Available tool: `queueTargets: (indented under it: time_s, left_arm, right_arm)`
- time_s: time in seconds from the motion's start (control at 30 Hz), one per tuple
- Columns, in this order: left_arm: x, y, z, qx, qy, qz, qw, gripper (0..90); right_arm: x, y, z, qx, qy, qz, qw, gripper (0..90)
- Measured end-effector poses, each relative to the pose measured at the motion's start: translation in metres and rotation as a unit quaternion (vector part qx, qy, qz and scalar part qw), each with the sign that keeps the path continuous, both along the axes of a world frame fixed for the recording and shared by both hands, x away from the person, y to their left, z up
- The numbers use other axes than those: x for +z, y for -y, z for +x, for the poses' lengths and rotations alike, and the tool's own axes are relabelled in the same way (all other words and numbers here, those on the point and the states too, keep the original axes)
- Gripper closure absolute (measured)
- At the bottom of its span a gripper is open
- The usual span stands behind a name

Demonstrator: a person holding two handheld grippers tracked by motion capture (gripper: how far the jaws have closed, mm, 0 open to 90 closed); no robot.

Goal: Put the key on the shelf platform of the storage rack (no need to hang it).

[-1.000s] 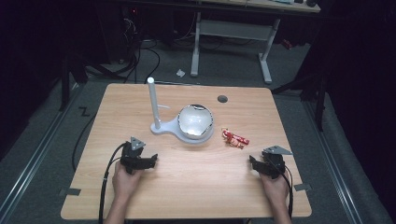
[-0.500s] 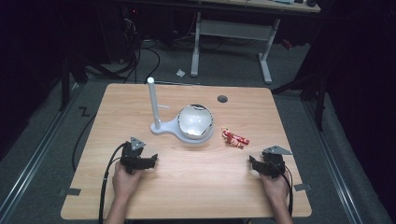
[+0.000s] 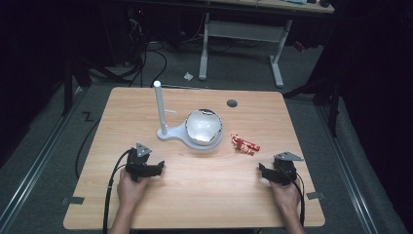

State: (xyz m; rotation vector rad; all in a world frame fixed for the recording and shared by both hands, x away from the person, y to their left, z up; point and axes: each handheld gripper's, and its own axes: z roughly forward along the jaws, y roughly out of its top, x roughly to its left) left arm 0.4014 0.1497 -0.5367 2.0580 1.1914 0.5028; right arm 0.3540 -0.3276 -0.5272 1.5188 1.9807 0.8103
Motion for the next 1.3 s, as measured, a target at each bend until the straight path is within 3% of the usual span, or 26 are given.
queueTargets:
  time_s: [0.17, 0.47, 0.77, 1.1, 1.3]
  left_arm:
    - [0.000, 0.000, 0.000, 0.000, 0.000, 0.001, 1.0000, 17.6]
    - [0.000, 0.000, 0.000, 0.000, 0.000, -0.001, 1.0000, 17.5]
    - [0.000, 0.000, 0.000, 0.000, 0.000, 0.000, 1.0000, 17.6]
    - [0.000, 0.000, 0.000, 0.000, 0.000, 0.000, 1.0000, 17.5]
    - [0.000, 0.000, 0.000, 0.000, 0.000, 0.000, 1.0000, 17.6]
  right_arm:
    - [0.006, -0.003, 0.000, 0.011, 0.000, 0.001, 0.9999, 30.8]
    - [0.016, -0.008, 0.003, 0.033, 0.008, 0.030, 0.9990, 30.2]
    - [0.025, -0.016, 0.010, 0.051, 0.021, 0.041, 0.9976, 29.3]
    - [0.036, -0.029, 0.026, 0.075, 0.021, 0.029, 0.9965, 27.5]
    - [0.036, -0.034, 0.039, 0.082, 0.010, 0.022, 0.9964, 26.7]
